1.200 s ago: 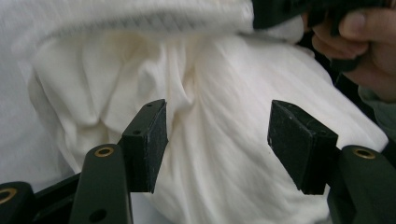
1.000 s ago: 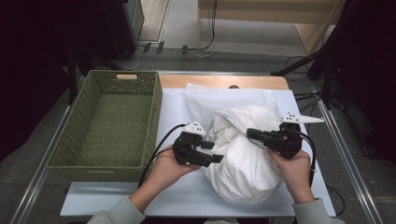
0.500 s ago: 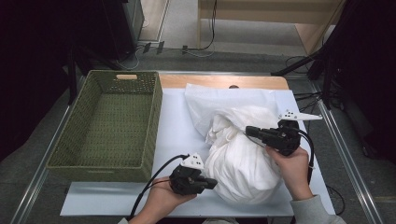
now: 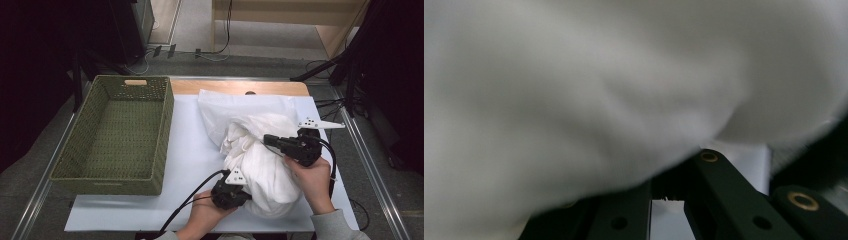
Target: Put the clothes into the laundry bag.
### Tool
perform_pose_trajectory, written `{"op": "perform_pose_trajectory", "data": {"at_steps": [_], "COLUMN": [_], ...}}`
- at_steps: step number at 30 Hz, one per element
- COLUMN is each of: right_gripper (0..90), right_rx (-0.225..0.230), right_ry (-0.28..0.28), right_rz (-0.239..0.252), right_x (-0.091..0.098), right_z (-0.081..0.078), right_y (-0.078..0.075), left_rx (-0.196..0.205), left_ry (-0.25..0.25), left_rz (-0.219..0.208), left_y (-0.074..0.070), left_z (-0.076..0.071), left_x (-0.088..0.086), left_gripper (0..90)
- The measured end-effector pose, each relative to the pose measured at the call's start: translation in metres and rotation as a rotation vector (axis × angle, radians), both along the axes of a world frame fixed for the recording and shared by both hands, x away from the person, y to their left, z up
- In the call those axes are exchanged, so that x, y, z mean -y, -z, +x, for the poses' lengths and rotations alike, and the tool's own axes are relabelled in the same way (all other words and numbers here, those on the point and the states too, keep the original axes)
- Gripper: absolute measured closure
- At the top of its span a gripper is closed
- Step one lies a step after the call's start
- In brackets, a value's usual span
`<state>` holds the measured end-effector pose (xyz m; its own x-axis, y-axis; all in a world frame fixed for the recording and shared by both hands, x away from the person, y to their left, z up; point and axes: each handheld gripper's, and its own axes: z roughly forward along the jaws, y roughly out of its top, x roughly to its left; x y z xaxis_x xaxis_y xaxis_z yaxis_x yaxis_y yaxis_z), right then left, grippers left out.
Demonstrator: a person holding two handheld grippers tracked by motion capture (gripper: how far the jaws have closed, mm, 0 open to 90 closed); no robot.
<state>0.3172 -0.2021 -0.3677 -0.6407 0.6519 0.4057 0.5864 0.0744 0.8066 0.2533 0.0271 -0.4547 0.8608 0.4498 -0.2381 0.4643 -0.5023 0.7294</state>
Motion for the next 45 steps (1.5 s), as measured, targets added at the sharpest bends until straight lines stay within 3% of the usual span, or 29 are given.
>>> {"op": "perform_pose_trajectory", "data": {"at_steps": [4, 8, 10, 14, 20, 22, 25, 30, 33, 37, 41, 45], "right_gripper": [89.7, 90.0, 90.0, 90.0, 90.0, 90.0, 90.0, 90.0, 90.0, 90.0, 90.0, 90.0], "right_rx": [-0.007, -0.005, 0.006, 0.018, 0.062, 0.085, 0.1, 0.081, 0.067, 0.057, 0.055, 0.045], "right_ry": [-0.011, -0.046, -0.064, -0.112, -0.168, -0.179, -0.167, -0.117, -0.081, -0.045, -0.031, -0.021], "right_rz": [0.0, 0.012, 0.021, 0.115, 0.185, 0.183, 0.18, 0.202, 0.212, 0.223, 0.209, 0.151], "right_x": [-0.002, -0.008, -0.013, -0.019, -0.03, -0.035, -0.037, -0.021, -0.01, 0.0, 0.006, 0.005], "right_z": [0.0, -0.003, -0.005, -0.012, -0.029, -0.035, -0.039, -0.028, -0.022, -0.017, -0.018, -0.018], "right_y": [0.001, -0.001, -0.004, -0.016, -0.043, -0.05, -0.055, -0.042, -0.035, -0.031, -0.031, -0.024], "left_rx": [0.034, 0.023, 0.038, 0.065, 0.117, 0.127, 0.139, 0.086, 0.033, -0.022, -0.037, -0.107], "left_ry": [-0.071, -0.166, -0.176, -0.18, -0.174, -0.151, -0.131, -0.14, -0.138, -0.174, -0.222, -0.194], "left_rz": [-0.025, -0.133, -0.147, -0.163, -0.239, -0.225, -0.167, -0.102, -0.072, -0.076, -0.057, -0.061], "left_y": [-0.011, -0.027, -0.035, -0.048, -0.078, -0.084, -0.082, -0.069, -0.068, -0.066, -0.061, -0.057], "left_z": [0.024, 0.049, 0.056, 0.055, 0.047, 0.046, 0.05, 0.079, 0.097, 0.12, 0.144, 0.157], "left_x": [0.005, -0.003, -0.007, -0.014, -0.026, -0.024, -0.015, 0.001, 0.014, 0.03, 0.034, 0.029], "left_gripper": [90.0, 90.0, 90.0, 90.0, 90.0, 90.0, 90.0, 90.0, 90.0, 90.0, 90.0, 90.0]}}
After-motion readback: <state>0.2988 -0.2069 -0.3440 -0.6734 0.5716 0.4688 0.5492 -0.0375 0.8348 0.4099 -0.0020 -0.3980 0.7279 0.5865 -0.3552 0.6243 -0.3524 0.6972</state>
